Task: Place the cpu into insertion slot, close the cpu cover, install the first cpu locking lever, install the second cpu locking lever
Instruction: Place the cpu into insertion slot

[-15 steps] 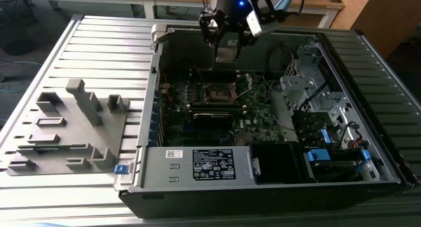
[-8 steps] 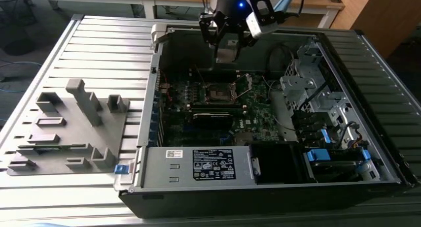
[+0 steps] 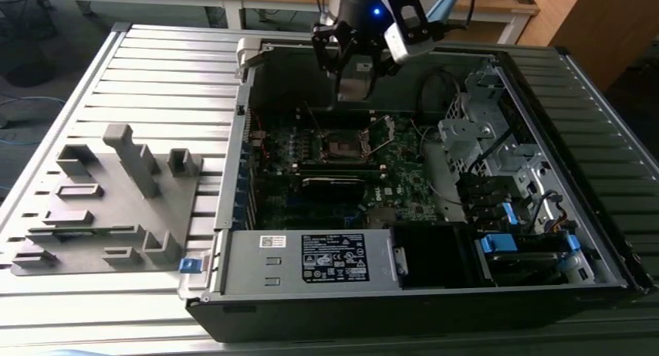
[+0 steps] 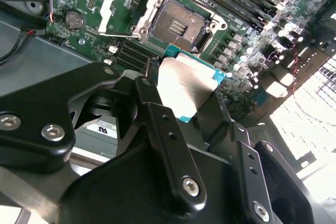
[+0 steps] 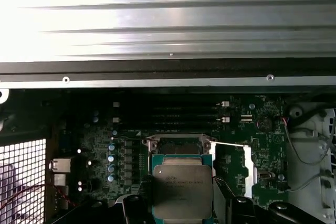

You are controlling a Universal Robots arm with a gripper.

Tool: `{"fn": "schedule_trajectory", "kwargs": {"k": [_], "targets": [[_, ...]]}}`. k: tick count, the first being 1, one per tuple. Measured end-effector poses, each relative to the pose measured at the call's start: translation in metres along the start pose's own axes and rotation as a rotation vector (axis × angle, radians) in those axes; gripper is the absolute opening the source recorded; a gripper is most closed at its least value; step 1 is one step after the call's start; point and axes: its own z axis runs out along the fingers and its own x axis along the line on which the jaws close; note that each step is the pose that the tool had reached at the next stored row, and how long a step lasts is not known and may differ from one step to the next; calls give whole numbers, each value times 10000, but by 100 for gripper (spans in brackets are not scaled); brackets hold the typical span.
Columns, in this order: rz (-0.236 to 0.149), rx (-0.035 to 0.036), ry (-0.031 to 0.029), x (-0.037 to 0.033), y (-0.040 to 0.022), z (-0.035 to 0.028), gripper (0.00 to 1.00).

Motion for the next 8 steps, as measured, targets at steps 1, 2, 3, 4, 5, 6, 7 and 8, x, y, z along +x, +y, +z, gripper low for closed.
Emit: {"fn": "schedule_trajectory", "kwargs": {"k": [1,2,3,4,5,6,7,8], "targets": [[0,0,0,0,-1,8,54],[0,0,0,0,-1,17,54],[0,0,0,0,-2,27,54],[0,0,0,-1,-3,37,54],[0,0,0,-1,-4,48,54],[0,1,0,-1,-5,58,54],[0,0,0,-1,-6,67,54],[0,0,0,-1,-7,73,54]]}}
